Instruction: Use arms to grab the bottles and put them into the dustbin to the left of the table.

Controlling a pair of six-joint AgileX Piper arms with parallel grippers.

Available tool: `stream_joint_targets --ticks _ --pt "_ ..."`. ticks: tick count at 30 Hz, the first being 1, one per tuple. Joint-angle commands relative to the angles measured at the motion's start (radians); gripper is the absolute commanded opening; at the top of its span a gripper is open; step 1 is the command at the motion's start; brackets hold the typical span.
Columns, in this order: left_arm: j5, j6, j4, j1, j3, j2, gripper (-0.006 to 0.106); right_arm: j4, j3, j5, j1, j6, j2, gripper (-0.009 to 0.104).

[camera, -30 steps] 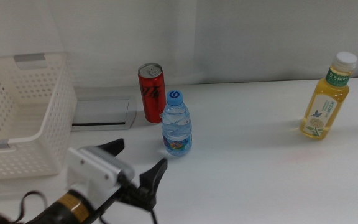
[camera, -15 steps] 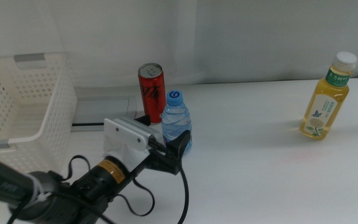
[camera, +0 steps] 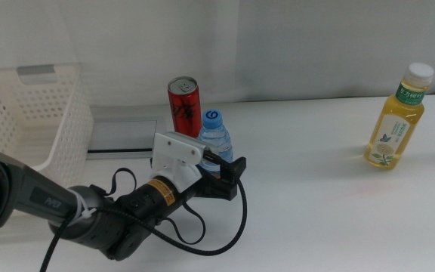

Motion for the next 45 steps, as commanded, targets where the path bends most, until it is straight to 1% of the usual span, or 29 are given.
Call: stream_joint_targets --ticks 1,8,11,14,15,16,17,18,21,24,29,35,39,43,45 --pt "0.046 -0.014 0.046 -0.004 -0.025 0.011 0.092 -0.001 0.041 -0.014 -0.007 -0.007 -0.002 0.103" --pt "0.082 -0.014 0.051 -0.004 -0.072 0.039 0.09 -0.001 0.041 -0.014 -0.007 -0.007 -0.002 0.103" --pt "0.086 -0.008 0.043 -0.004 -0.074 0.039 0.082 -0.001 0.041 -0.014 -0.007 -0.007 -0.002 0.103" --pt "0.103 0.002 0.043 -0.002 -0.074 0.039 0.052 -0.001 0.041 -0.014 -0.007 -0.007 -0.002 0.103" --pt "0.106 0.004 0.043 -0.002 -0.074 0.039 0.038 -0.001 0.041 -0.014 -0.007 -0.007 -0.002 0.103" --pt "0.108 0.012 0.043 -0.002 -0.074 0.039 0.019 -0.001 0.041 -0.014 -0.007 -0.007 -0.002 0.103" --pt "0.108 0.012 0.043 -0.002 -0.074 0.039 0.006 -0.001 0.041 -0.014 -0.007 -0.007 -0.002 0.103" --pt "0.108 0.015 0.043 -0.002 -0.074 0.037 -0.003 -0.001 0.041 -0.014 -0.007 -0.007 -0.002 0.103" --pt "0.08 -0.022 0.043 -0.002 -0.074 -0.01 -0.003 -0.001 0.041 -0.012 -0.007 -0.007 -0.002 0.103" --pt "0.148 -0.029 0.043 -0.002 -0.083 -0.076 -0.003 -0.001 0.041 -0.012 -0.007 -0.007 -0.002 0.103" --pt "0.419 -0.027 0.043 -0.002 -0.147 -0.254 -0.003 -0.001 0.041 -0.012 -0.007 -0.007 -0.002 0.103" --pt "0.738 0.022 0.043 -0.002 -0.247 -0.45 -0.003 -0.001 0.041 -0.012 -0.007 -0.007 -0.002 0.103" --pt "0.939 0.043 0.043 0.005 -0.328 -0.54 -0.003 -0.001 0.041 -0.014 -0.007 -0.007 -0.002 0.103" --pt "1.187 0.034 0.043 0.052 -0.433 -0.595 -0.003 -0.001 0.041 -0.016 -0.007 -0.007 -0.002 0.103" --pt "1.319 0.032 0.043 0.097 -0.493 -0.607 -0.003 -0.001 0.041 -0.016 -0.007 -0.007 -0.002 0.103"
